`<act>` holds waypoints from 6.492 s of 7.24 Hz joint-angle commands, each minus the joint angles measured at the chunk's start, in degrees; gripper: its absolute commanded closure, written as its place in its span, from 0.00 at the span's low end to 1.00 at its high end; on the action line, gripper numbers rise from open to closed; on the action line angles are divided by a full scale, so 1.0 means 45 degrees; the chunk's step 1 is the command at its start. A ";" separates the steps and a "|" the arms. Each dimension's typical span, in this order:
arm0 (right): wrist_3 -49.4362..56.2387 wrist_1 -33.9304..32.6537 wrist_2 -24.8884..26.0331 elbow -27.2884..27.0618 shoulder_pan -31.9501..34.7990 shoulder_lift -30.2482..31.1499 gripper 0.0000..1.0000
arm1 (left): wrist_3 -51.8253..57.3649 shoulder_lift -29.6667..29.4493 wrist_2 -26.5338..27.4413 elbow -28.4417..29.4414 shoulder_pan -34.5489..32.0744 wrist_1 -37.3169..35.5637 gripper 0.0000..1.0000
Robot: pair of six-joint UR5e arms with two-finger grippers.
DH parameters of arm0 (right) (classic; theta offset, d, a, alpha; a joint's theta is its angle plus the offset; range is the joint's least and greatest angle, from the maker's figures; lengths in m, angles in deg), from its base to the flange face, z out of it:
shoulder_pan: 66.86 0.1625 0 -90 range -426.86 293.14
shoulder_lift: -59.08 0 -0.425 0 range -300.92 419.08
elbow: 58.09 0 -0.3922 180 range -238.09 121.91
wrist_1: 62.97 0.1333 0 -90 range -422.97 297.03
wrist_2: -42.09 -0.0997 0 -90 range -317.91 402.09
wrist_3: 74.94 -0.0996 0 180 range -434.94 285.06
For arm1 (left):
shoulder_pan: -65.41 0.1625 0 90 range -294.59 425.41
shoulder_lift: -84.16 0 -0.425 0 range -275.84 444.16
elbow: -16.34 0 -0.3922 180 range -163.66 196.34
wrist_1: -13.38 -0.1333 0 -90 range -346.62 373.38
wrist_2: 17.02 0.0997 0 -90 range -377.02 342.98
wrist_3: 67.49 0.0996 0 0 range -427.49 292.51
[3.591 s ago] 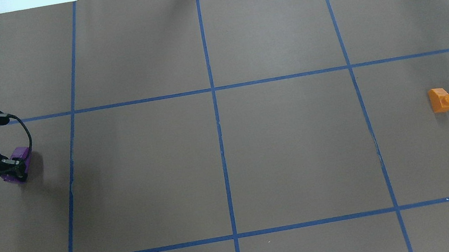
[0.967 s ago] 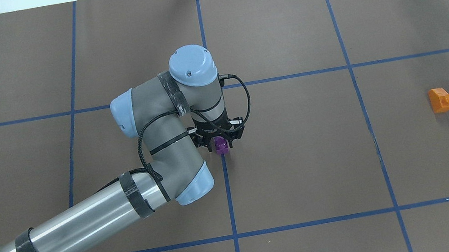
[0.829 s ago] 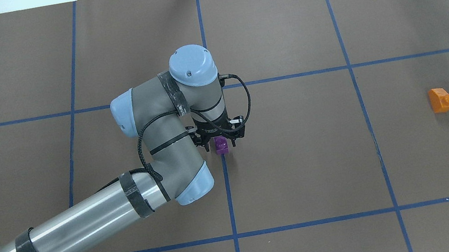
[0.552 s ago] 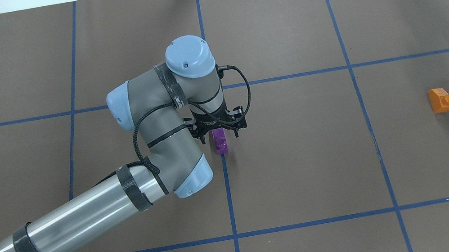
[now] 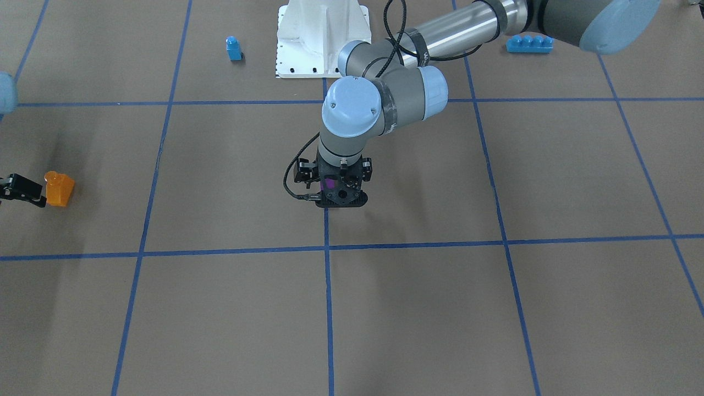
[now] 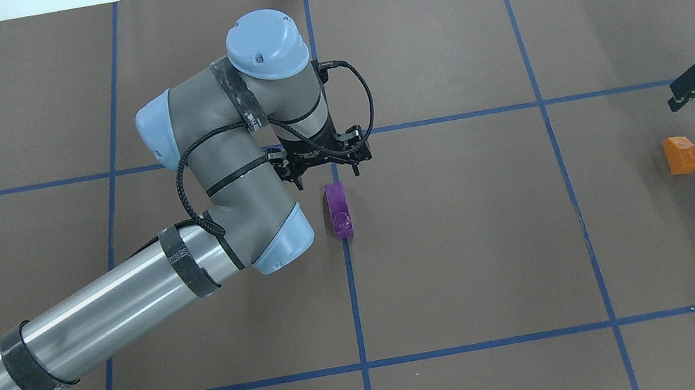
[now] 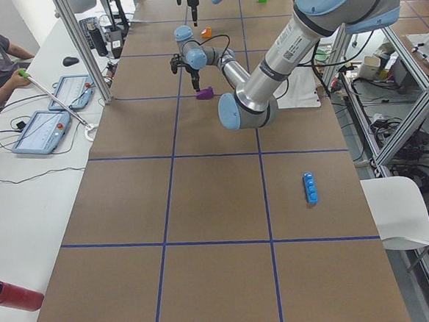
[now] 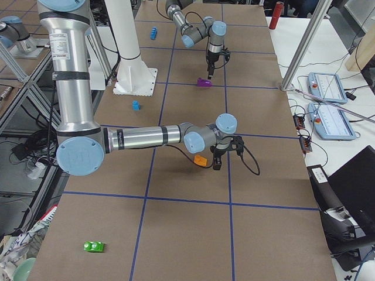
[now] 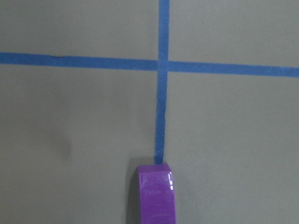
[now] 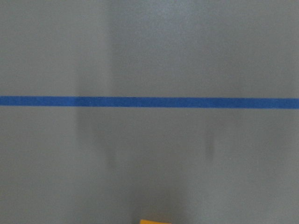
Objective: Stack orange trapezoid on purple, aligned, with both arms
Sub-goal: 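Lower the right gripper and grasp the orange trapezoid block, then carry the orange block over the purple block while the left arm draws back, then lower the orange block onto the purple block, aligning it with the right gripper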
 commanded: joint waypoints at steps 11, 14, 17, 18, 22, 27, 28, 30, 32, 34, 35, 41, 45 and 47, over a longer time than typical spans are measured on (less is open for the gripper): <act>-0.2658 0.1599 0.0552 -0.0180 -0.1669 0.1132 0.13 | 0.0020 0.0072 0.0033 -0.0003 -0.0082 0.0034 0.01; -0.2717 0.1580 0.0572 -0.0161 -0.1670 0.1113 1.00 | 0.0020 0.0131 0.0033 -0.0022 -0.0082 0.0054 0.01; -0.2756 0.1115 0.0396 -0.0782 -0.1669 0.0685 1.00 | 0.0078 0.0112 0.0013 -0.0409 -0.0333 0.0054 0.01; -0.2756 -0.0126 0.0396 -0.1037 -0.1670 -0.0458 1.00 | 0.0175 0.0247 -0.0084 -0.0760 -0.0722 0.0015 0.01; -0.3633 -0.1174 0.0864 -0.1626 -0.3208 -0.3547 1.00 | 0.2257 0.3246 -0.0124 -0.2887 -0.1875 0.0015 0.01; -0.5019 -0.3479 0.3091 0.0045 -0.6550 -0.8155 1.00 | 0.4512 0.5851 -0.0163 -0.3732 -0.3030 0.0093 0.01; -0.5080 -0.3459 0.3111 0.0711 -0.6765 -0.8803 1.00 | 0.4512 0.6144 -0.0163 -0.3984 -0.3089 0.0112 0.01; -0.5100 -0.3498 0.3111 0.0913 -0.6982 -0.9179 1.00 | 0.4493 0.6166 -0.0163 -0.4065 -0.3089 0.0093 0.01; -0.5235 -0.3868 0.3188 0.0932 -0.7138 -0.9510 1.00 | 0.4493 0.6186 -0.0163 -0.4065 -0.3070 0.0093 0.01; -0.6076 -0.4005 0.3813 0.1068 -0.7489 -0.9765 1.00 | 0.4473 0.6186 -0.0163 -0.4065 -0.3050 0.0093 0.01; -0.6076 -0.4006 0.3949 0.1282 -0.7567 -0.9863 1.00 | 0.4473 0.6186 -0.0163 -0.4065 -0.3050 0.0093 0.01; -0.6135 -0.4201 0.3990 0.1519 -0.7646 -1.0118 1.00 | 0.4473 0.6186 -0.0163 -0.4065 -0.3011 0.0093 0.01; -0.7853 -0.4358 0.4029 0.1499 -0.7724 -1.0118 1.00 | 0.4395 0.6166 -0.0163 -0.4084 -0.2992 0.0093 0.01; -0.8029 -0.4358 0.4359 0.1519 -0.7880 -1.0079 1.00 | 0.4336 0.6108 -0.0143 -0.4143 -0.2992 0.0093 0.01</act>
